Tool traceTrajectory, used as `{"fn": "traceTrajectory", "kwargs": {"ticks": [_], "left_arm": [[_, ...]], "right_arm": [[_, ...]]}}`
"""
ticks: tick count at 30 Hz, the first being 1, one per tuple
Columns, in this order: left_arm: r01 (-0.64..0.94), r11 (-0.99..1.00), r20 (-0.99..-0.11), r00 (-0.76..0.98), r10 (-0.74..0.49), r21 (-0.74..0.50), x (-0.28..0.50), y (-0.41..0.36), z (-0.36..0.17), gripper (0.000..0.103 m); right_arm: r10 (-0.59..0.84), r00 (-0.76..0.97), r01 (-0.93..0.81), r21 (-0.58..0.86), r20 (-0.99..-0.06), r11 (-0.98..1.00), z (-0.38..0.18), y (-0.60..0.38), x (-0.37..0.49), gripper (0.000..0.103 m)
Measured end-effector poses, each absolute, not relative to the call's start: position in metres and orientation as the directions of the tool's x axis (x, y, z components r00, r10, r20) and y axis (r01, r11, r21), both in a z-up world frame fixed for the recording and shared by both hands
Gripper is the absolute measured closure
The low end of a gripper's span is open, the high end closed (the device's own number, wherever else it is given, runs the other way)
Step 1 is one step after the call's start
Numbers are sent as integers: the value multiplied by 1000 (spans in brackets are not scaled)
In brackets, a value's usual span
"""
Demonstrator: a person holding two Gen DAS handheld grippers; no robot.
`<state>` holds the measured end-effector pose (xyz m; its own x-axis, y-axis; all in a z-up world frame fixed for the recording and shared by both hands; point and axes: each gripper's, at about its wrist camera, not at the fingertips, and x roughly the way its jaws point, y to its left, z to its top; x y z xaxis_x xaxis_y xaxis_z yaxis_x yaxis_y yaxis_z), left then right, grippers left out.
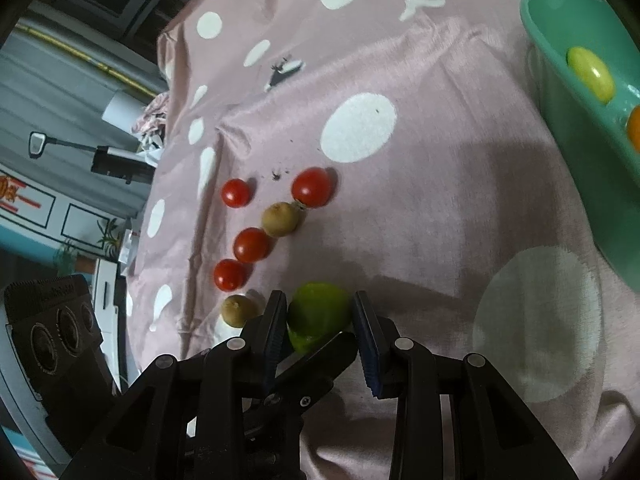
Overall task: Organize fruits
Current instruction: 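Lift the darker green fruit with the right gripper toward the green bowl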
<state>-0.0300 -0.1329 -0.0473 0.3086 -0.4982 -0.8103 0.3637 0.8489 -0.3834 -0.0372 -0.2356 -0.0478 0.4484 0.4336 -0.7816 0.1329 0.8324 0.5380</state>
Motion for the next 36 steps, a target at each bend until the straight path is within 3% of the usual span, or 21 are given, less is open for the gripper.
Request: {"fn": "traceTrajectory", "kwargs": {"ticks": [24,36], "left_arm": [[471,840,-696,507,-509,-270,-62,-136,14,71],[553,800,-650,523,-551,-233,-72,-172,40,71]], "right_arm": [[405,642,-25,511,-650,859,17,-233,-67,66],[351,727,-12,500,-590,866,43,-262,-87,66]]}}
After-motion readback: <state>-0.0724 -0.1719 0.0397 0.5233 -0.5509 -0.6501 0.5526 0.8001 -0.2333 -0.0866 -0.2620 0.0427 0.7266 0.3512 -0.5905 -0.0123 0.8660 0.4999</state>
